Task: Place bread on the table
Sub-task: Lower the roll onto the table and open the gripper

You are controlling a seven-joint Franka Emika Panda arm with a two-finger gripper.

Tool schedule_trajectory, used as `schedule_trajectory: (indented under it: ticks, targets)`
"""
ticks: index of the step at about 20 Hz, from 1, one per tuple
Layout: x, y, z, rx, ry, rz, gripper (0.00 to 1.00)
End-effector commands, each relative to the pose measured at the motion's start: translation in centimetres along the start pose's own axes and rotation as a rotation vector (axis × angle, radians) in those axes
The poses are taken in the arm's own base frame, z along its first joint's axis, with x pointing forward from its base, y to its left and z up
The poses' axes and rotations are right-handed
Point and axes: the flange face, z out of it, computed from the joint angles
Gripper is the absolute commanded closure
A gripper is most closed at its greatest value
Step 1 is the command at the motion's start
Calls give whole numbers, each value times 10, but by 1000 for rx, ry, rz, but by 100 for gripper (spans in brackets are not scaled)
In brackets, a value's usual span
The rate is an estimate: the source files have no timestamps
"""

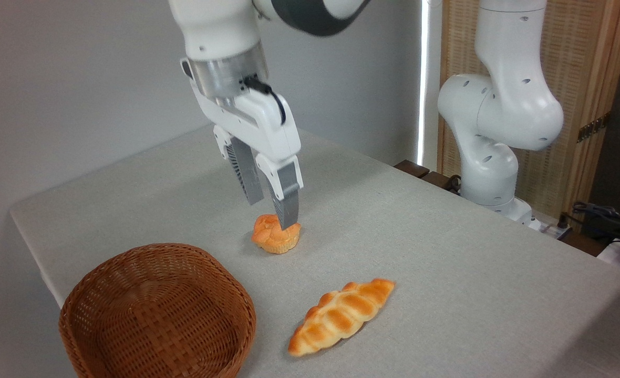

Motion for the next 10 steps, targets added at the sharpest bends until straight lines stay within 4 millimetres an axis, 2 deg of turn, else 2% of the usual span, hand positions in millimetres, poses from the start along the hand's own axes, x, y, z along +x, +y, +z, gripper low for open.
schedule_trajectory:
  ticks: [1, 3, 5, 8, 10]
  targets:
    - [-3, -4, -21, 41, 1, 18, 0]
    - [-3, -5, -30, 52, 18, 7, 0]
    - [-12, -15, -37, 46, 46, -25, 0]
    - [-16, -23, -60, 34, 126, -58, 0]
    - [-14, -21, -68, 45, 136, -68, 0]
